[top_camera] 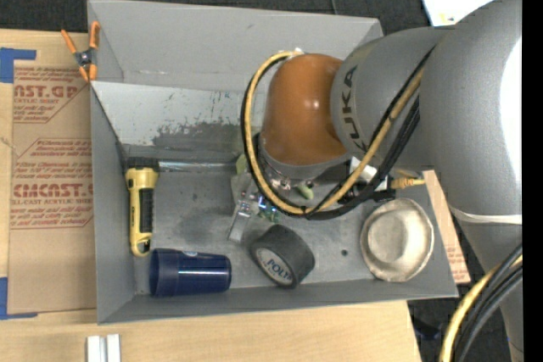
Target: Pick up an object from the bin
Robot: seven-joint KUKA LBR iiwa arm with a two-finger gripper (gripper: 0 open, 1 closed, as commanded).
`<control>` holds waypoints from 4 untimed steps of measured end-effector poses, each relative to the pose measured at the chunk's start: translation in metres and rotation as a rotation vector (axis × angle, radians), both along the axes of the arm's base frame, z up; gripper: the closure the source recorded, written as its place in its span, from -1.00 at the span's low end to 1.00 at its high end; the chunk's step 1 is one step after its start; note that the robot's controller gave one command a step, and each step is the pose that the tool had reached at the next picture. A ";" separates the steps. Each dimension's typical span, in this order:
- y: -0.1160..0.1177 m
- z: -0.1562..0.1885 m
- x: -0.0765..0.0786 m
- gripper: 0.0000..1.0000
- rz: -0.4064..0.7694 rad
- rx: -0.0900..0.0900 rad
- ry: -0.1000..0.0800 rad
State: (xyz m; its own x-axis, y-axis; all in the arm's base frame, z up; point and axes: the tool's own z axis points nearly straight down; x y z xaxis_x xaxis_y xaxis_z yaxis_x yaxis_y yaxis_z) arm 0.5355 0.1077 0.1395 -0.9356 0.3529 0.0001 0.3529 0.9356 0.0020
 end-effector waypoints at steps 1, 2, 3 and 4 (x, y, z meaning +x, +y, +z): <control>-0.008 0.007 0.006 -1.00 -0.055 -0.001 -0.002; 0.003 0.007 0.017 -1.00 0.237 0.000 -0.003; 0.010 0.007 0.033 -1.00 -0.039 0.001 -0.004; 0.009 0.008 0.030 -1.00 -0.094 0.001 -0.005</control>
Offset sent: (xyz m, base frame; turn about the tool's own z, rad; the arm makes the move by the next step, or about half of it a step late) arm 0.0344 0.0226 0.0066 0.1462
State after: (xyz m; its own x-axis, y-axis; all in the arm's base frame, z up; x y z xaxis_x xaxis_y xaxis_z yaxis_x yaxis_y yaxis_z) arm 0.5658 0.1170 0.1473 -0.8985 0.4389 -0.0037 0.4389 0.8985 0.0052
